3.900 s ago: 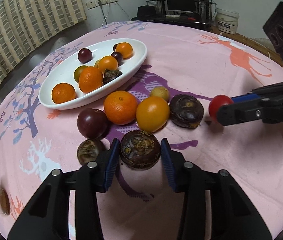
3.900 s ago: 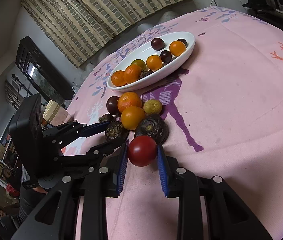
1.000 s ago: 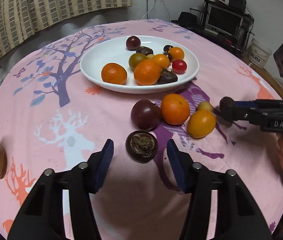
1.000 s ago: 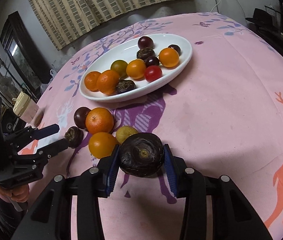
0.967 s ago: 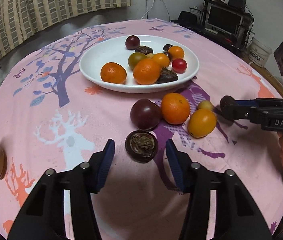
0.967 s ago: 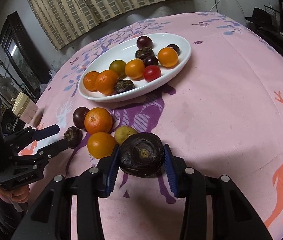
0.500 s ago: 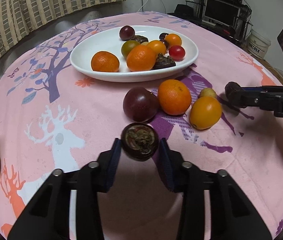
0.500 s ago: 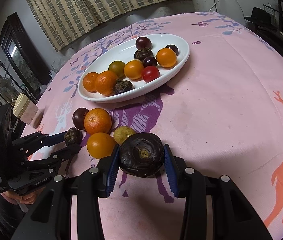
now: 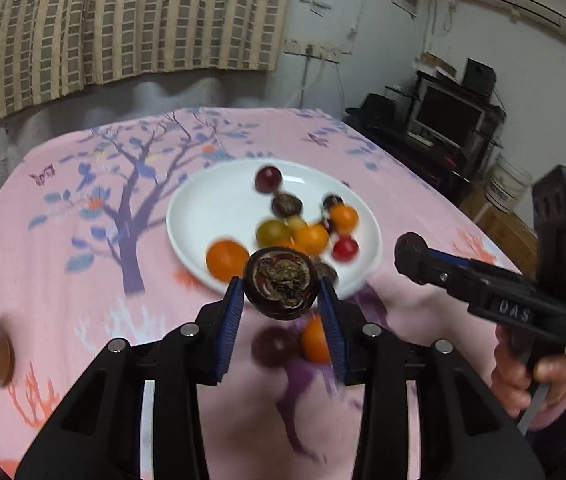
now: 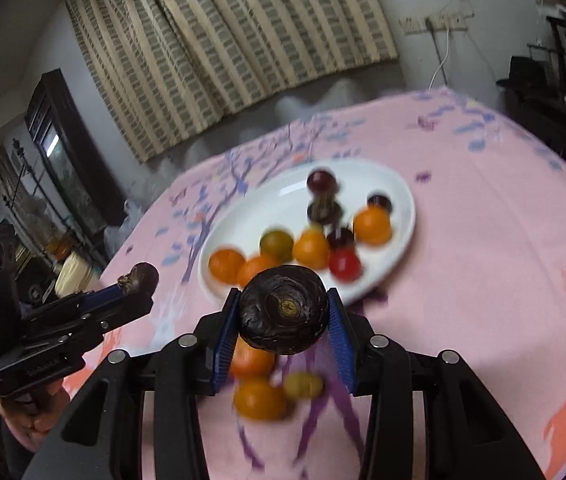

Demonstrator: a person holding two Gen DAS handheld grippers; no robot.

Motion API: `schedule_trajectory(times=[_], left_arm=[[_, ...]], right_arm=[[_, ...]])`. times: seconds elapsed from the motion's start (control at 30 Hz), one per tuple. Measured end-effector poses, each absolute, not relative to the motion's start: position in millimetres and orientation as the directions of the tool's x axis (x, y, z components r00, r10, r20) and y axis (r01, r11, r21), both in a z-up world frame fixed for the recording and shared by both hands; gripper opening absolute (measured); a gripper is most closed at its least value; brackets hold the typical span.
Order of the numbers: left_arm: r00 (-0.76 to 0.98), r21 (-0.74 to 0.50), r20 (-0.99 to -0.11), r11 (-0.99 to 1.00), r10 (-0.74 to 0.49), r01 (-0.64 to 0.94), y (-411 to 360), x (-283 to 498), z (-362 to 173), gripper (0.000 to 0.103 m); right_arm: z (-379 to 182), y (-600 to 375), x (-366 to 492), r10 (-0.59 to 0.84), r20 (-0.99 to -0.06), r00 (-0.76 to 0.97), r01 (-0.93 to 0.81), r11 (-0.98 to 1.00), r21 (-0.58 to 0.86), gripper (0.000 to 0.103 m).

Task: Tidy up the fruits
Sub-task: 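Place both mangosteens onto the white plate with both tools, then grasp a yellow tomato with the right tool while the left tool grasps a yellow tomato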

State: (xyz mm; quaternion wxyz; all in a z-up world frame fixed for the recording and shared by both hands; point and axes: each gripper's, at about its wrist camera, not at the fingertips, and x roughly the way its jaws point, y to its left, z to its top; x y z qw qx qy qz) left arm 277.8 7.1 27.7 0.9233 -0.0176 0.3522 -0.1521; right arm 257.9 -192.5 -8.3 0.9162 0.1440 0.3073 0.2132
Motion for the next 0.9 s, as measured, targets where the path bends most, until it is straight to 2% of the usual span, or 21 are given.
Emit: schedule_trajectory(times=[0.17, 0.2, 0.23, 0.27, 0.3, 0.37, 0.4, 0.53, 0.63, 0.7, 0.8, 0.83, 0.9], left_arm=[[0.697, -0.119, -0.683, 0.974, -0.221, 0.192, -5.0, 346.6, 14.4, 0.038], [0.694, -0.112, -0.692, 0.979, -0.199, 0.169, -5.5, 356.7, 9.9, 0.041], [0.696, -0.091, -0.701, 0.988, -0.155, 0.128, -5.1, 366.4, 5.4, 0.046], [0.701, -0.068, -0.704, 0.994, -0.113, 0.091, -3.7, 370.4, 4.8, 0.059], [0.707, -0.057, -0.702, 0.996, -0.087, 0.067, -2.0, 369.6, 6.6, 0.073], [0.724, -0.056, -0.686, 0.998, -0.069, 0.042, 4.5, 356.9, 13.0, 0.089], [0.729, -0.050, -0.683, 0.998, -0.051, 0.023, 8.0, 349.3, 16.2, 0.092], [0.705, -0.036, -0.709, 0.999, -0.005, -0.030, 27.4, 309.5, 18.5, 0.096], [0.727, -0.072, -0.686, 0.992, 0.024, -0.101, 48.2, 278.2, 7.3, 0.098], [0.713, -0.048, -0.695, 0.983, 0.095, -0.179, 59.6, 269.3, -7.3, 0.098], [0.677, -0.023, -0.725, 0.978, 0.127, -0.209, 66.4, 273.2, -12.6, 0.098], [0.680, -0.028, -0.721, 0.974, 0.137, -0.225, 69.3, 271.3, -11.0, 0.098], [0.701, -0.037, -0.699, 0.971, 0.144, -0.237, 71.4, 265.2, -5.7, 0.098]], right_arm=[[-9.8, -180.1, 312.0, 0.446, -0.501, 0.741, -0.273, 0.883, 0.381, 0.043], [-12.4, -178.1, 320.3, 0.444, -0.501, 0.742, -0.275, 0.884, 0.377, 0.044], [-14.5, -177.4, 326.5, 0.440, -0.504, 0.743, -0.273, 0.887, 0.373, 0.048], [-16.8, -177.3, 331.3, 0.432, -0.512, 0.742, -0.267, 0.892, 0.365, 0.059], [-17.4, -178.7, 333.3, 0.426, -0.531, 0.733, -0.264, 0.897, 0.355, 0.060], [-12.0, -180.6, 328.1, 0.432, -0.533, 0.727, -0.277, 0.896, 0.348, 0.060], [-5.7, -180.8, 321.2, 0.438, -0.529, 0.727, -0.296, 0.895, 0.334, 0.060], [11.8, -165.1, 284.5, 0.435, -0.555, 0.709, -0.385, 0.898, 0.212, 0.063], [6.6, -143.0, 255.7, 0.402, -0.592, 0.699, -0.452, 0.889, 0.069, 0.063], [-5.9, -131.0, 242.4, 0.402, -0.618, 0.676, -0.492, 0.870, 0.028, 0.063], [-21.6, -115.4, 226.1, 0.399, -0.660, 0.636, -0.551, 0.834, -0.027, 0.058], [-25.5, -111.0, 220.3, 0.385, -0.667, 0.638, -0.562, 0.825, -0.062, 0.054], [-32.3, -106.1, 213.4, 0.354, -0.676, 0.646, -0.569, 0.814, -0.118, 0.053]])
